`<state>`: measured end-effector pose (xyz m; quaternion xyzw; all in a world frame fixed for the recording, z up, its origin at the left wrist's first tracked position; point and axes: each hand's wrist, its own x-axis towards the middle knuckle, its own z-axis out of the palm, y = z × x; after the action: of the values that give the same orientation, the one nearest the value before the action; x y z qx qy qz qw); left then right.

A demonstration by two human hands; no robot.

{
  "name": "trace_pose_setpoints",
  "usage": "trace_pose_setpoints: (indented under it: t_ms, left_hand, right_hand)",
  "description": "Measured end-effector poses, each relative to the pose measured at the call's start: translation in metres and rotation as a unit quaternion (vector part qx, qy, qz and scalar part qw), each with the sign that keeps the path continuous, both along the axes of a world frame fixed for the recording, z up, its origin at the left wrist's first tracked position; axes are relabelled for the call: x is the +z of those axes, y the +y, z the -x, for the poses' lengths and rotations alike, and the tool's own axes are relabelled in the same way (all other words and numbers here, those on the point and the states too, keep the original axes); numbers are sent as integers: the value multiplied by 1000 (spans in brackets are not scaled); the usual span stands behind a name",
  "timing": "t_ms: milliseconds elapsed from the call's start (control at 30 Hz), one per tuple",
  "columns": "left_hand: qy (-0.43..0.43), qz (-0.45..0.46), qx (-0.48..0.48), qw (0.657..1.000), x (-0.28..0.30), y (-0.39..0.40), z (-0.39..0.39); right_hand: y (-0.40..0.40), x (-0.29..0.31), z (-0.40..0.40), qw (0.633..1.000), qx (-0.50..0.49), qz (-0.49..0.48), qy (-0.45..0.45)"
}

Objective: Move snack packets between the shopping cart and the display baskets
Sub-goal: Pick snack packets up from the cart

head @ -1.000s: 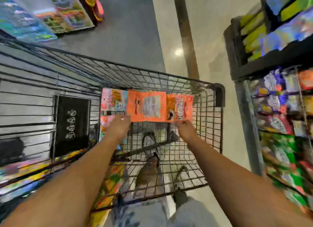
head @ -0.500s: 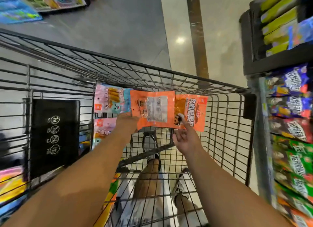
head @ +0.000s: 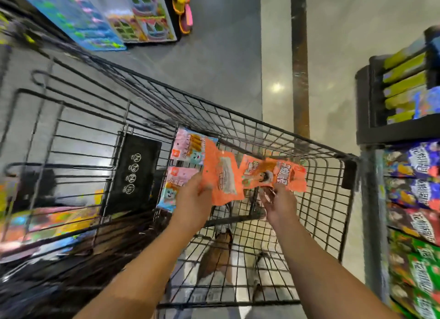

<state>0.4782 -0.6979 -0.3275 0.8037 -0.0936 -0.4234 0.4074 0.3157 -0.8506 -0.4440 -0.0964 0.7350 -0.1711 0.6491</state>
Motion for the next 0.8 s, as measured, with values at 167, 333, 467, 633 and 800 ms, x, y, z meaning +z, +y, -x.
trace_pose_setpoints:
  t_ms: [167,333,467,633,800]
  left_hand:
    - [-36,33,16,999,72,35,10]
    - [-83,54,87,991,143,81,45]
    - [-119,115,147,975,214,115,94]
    - [-125,177,233,948,281,157,154]
    - [-179,145,346,909,337,210,204]
  right_hand:
    - [10,73,19,960,245,131,43]
    - [11,148,57,840,456,293,34]
    - [11,222,86,739,533,411,-2]
    - [12,311,109,645,573,505,-17]
    - [28,379,112,587,553,585,-89]
